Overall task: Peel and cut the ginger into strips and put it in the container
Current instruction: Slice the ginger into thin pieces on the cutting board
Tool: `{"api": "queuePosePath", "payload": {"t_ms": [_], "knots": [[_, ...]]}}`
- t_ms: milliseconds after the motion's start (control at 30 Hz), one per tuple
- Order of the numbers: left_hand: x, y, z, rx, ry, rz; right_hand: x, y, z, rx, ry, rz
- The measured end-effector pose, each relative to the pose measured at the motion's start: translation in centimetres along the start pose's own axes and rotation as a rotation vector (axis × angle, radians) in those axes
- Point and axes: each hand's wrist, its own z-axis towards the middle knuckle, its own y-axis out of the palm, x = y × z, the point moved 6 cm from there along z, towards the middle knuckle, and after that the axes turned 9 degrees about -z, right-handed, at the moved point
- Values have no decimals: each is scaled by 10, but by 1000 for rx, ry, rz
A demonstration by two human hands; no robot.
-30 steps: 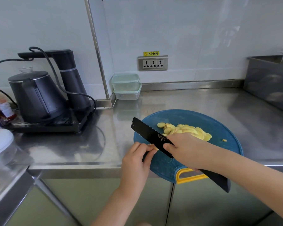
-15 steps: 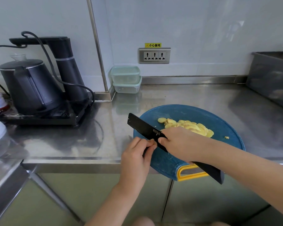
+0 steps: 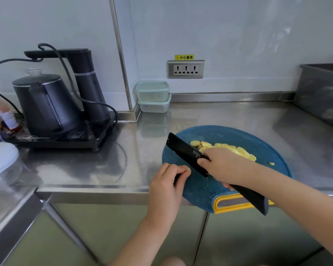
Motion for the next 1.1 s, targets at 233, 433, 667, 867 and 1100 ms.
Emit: {"api": "queuePosePath", "payload": {"t_ms": [233, 433, 667, 867, 1100], "knots": [[4, 0, -2, -40, 5, 17, 28, -8, -12, -33, -23, 148], [5, 1, -1, -49, -22, 36, 37, -13, -21, -85, -30, 275], [7, 0, 0, -35, -16, 17, 18, -11, -33, 96, -128, 103], [5, 1, -1, -38, -16, 8, 6, -8, -34, 97, -171, 34], [5, 1, 0, -53, -17, 31, 3, -10, -34, 79, -184, 25]]}}
